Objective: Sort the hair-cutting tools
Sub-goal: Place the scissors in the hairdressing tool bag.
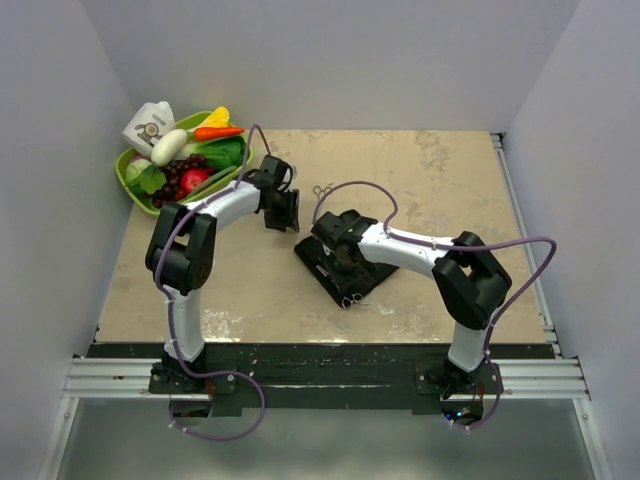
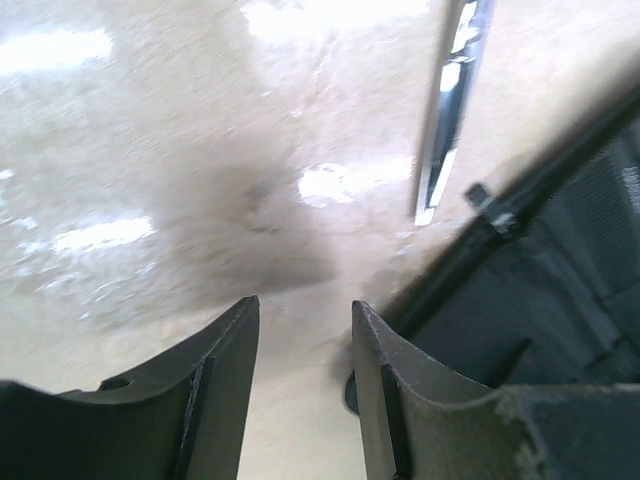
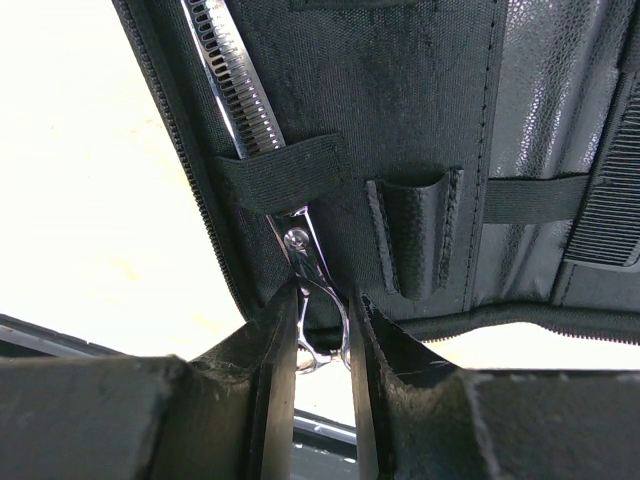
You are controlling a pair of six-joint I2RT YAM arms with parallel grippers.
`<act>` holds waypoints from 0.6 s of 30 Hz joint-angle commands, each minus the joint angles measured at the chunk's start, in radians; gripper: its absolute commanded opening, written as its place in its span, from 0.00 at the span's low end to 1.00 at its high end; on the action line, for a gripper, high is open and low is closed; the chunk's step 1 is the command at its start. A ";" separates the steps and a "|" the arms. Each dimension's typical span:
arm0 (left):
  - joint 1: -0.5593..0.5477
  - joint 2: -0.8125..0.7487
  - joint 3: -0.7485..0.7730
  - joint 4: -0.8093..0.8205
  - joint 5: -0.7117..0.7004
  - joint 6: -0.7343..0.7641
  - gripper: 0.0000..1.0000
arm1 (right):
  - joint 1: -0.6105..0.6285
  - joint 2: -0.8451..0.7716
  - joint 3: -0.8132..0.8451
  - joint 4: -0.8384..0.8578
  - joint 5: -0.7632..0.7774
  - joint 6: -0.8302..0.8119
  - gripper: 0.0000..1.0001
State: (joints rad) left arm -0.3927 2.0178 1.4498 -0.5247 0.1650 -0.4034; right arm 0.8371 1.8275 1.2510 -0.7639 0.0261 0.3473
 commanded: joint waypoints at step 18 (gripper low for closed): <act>-0.130 0.021 -0.025 -0.074 -0.125 0.113 0.47 | 0.010 -0.030 -0.030 0.072 -0.006 0.044 0.14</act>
State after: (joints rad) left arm -0.5175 2.0212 1.4429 -0.6121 0.0399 -0.3107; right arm 0.8387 1.8275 1.2205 -0.7326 0.0235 0.3592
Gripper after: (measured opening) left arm 0.464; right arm 0.261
